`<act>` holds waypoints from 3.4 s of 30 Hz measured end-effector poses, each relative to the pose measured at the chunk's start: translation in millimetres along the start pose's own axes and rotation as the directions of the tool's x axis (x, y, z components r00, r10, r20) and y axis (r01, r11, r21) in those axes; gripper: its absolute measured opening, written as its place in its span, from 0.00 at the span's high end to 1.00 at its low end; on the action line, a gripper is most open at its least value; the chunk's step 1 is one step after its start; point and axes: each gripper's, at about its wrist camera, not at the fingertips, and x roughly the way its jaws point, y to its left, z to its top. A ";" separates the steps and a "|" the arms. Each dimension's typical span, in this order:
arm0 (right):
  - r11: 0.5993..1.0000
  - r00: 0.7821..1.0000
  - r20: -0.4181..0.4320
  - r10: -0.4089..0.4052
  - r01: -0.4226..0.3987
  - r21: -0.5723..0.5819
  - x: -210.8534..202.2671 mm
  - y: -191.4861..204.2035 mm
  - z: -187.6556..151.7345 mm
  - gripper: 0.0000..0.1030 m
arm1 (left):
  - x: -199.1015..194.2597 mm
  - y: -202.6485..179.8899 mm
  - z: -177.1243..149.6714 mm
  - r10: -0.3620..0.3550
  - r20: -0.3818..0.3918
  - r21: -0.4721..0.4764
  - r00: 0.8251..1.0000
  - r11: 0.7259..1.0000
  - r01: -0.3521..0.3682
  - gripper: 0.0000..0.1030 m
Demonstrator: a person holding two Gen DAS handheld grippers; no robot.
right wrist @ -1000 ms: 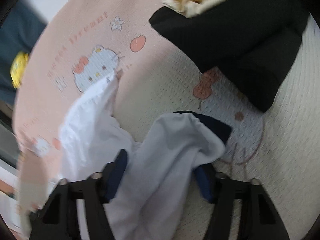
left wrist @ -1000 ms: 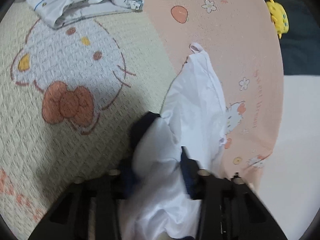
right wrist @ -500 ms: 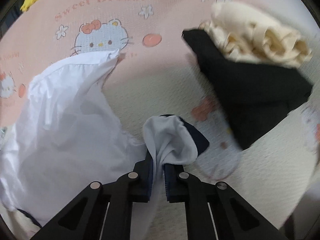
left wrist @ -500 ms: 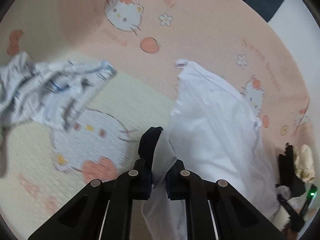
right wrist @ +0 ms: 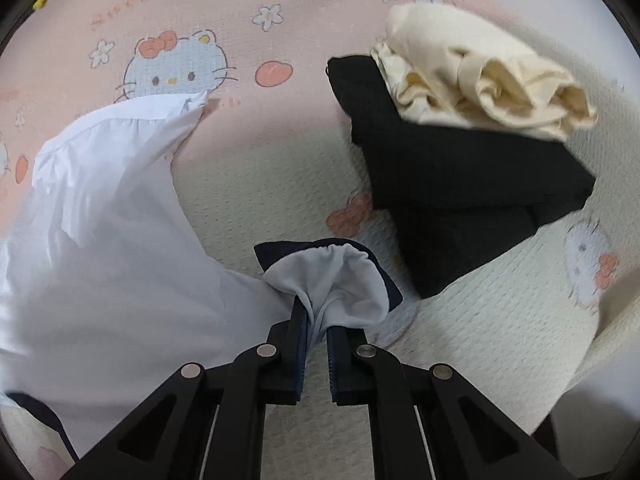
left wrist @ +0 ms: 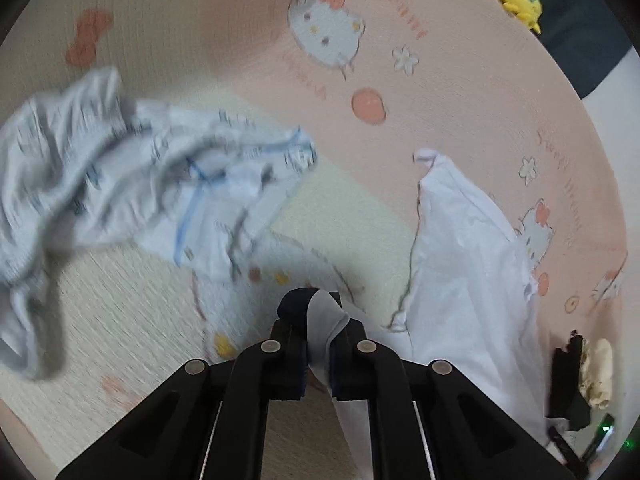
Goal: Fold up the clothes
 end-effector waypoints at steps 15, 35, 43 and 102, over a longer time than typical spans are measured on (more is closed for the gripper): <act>1.000 0.997 -0.073 0.007 -0.007 0.004 19.2 -2.6 -6.5 0.94 | 22.0 -18.8 -8.7 0.180 0.000 0.239 0.984 0.955 -0.175 0.94; 0.998 0.996 -0.049 0.069 -0.070 -0.011 1.9 -3.3 -27.3 0.40 | -7.6 5.9 -13.5 0.018 -0.106 0.027 0.994 1.000 -0.015 0.65; 0.999 0.998 0.056 0.038 -0.036 -0.031 -46.7 13.3 -34.6 0.32 | -45.9 -22.1 -27.8 0.123 -0.025 0.191 0.992 0.975 -0.116 0.47; 0.775 0.965 0.064 0.255 -0.164 -0.610 -43.3 121.8 -85.3 0.37 | -34.9 -134.8 -136.7 -0.054 -0.087 0.821 0.995 0.562 0.102 0.59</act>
